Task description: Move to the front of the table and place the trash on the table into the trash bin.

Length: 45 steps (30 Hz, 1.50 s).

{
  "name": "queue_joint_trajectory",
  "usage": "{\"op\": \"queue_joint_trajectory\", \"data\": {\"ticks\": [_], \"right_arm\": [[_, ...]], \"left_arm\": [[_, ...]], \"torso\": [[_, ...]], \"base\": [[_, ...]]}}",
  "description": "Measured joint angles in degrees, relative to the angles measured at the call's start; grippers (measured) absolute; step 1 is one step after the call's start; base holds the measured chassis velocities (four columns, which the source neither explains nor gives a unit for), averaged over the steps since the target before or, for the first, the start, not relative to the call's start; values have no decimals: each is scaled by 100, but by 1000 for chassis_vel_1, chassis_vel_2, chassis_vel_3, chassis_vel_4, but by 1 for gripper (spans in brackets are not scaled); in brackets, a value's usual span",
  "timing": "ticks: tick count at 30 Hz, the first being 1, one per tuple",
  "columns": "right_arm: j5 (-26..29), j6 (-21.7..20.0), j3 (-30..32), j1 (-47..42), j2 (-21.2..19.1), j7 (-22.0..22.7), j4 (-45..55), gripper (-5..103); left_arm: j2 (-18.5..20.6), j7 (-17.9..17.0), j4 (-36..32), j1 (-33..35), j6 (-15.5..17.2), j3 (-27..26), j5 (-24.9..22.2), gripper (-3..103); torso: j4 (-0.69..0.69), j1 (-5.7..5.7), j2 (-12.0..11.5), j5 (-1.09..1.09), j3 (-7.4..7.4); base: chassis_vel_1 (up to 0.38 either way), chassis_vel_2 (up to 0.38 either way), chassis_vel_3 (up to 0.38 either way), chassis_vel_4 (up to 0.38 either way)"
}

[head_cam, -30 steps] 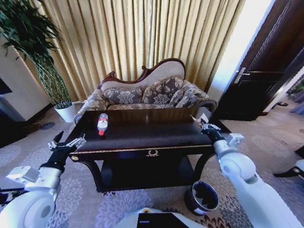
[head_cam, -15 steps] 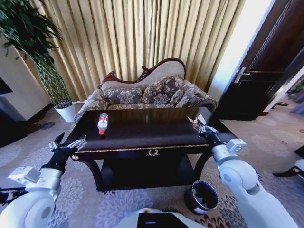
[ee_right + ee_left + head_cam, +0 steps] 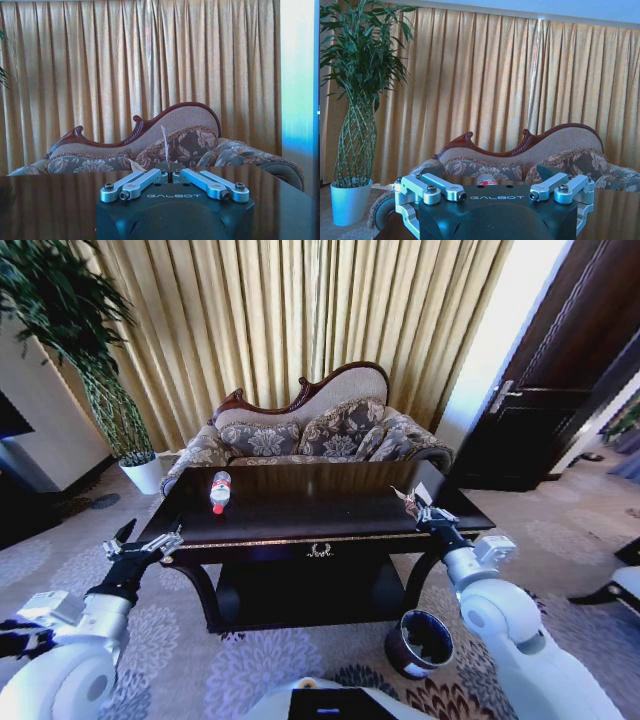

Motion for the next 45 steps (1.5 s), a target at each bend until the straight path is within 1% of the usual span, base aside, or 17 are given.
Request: {"op": "queue_joint_trajectory", "data": {"ticks": [6, 11, 13, 20, 22, 23, 24, 26, 29, 30, 32, 34, 37, 38, 39, 42, 45], "right_arm": [[-73, 15, -25, 2, 4, -11, -81, 0], [-322, 140, -108, -20, 86, -127, -273, 0], [-479, 148, -115, -139, 241, -268, -438, 0], [-680, 143, -183, -360, 561, -373, -1132, 0], [-977, 238, -329, -245, 712, -399, -1794, 0], [-977, 238, -329, -245, 712, -399, -1794, 0], [-1085, 299, -425, -133, 800, -466, -2295, 0], [-1085, 307, -462, -81, 828, -518, -2514, 0], [-946, 240, -545, 198, 928, -768, -3415, 0], [-1003, 238, -558, 366, 979, -787, -3813, 0], [-1071, 240, -558, 462, 1003, -787, -4047, 0], [-1271, 345, -563, 738, 1051, -697, -4887, 0], [-1321, 413, -569, 869, 1053, -609, -5279, 0], [-1360, 520, -582, 1056, 1045, -497, -5775, 0], [-1360, 520, -582, 1056, 1045, -497, -5775, 0], [-1440, 675, -612, 1379, 1007, -344, -6493, 0], [-1477, 737, -653, 1505, 991, -271, -6754, 0]], "left_arm": [[-4, 0, 0, 7, -2, -7, 4, 100], [-22, -1, 0, 8, -16, -10, 6, 100], [-53, -3, 0, -12, -17, 6, 6, 100], [-77, -2, 0, -16, -29, -12, 8, 100], [-86, -2, 0, -15, -70, -2, 9, 100], [-86, -2, 0, -15, -70, -2, 9, 100], [-86, -3, 0, -15, -98, 4, 10, 100], [-86, -4, 0, -12, -108, 2, 11, 100], [-90, -4, 0, 10, -139, -35, 12, 100], [-104, -4, 0, 19, -161, -46, 11, 100], [-111, -5, 0, 22, -170, -50, 10, 100], [-122, -8, 0, 26, -182, -54, 9, 100], [-124, -9, 0, 24, -189, -55, 8, 100], [-128, -9, 0, 18, -193, -52, 8, 100], [-128, -9, 0, 18, -193, -52, 8, 100], [-140, -9, 0, 3, -195, -17, 8, 100], [-144, -7, 0, 1, -195, -1, 9, 100]], "torso": [[0, 0, 0, 0, 0], [1, -1, 1, 0, -1], [1, -2, 1, 0, 0], [-1, 2, -1, -1, 1], [0, 1, -1, 0, 1], [0, 1, -1, 0, 1], [0, 0, -1, 3, 1], [0, 1, 0, 2, 1], [-1, 1, 0, 0, 1], [0, 1, -1, 1, 1], [2, 1, -1, 1, 1], [-1, 1, -1, 2, 1], [-1, 1, -1, 1, 1], [-1, 1, -1, 1, 1], [-1, 1, -1, 1, 1], [0, 1, -1, 0, 1], [0, 1, -1, 0, 1]], "base": [[118, -120, -118, 113], [72, -97, -79, 71], [0, 0, 0, 0], [0, 0, 0, 0], [0, 0, 0, 0], [0, 0, 0, 0], [0, 0, 0, 0], [0, 0, 0, 0], [0, 0, 0, 0], [0, 0, 0, 0], [0, 0, 0, 0], [0, 0, 0, 0], [0, 0, 0, 0], [0, 0, 0, 0], [0, 0, 0, 0], [0, 0, 0, 0], [0, 0, 0, 0]]}}
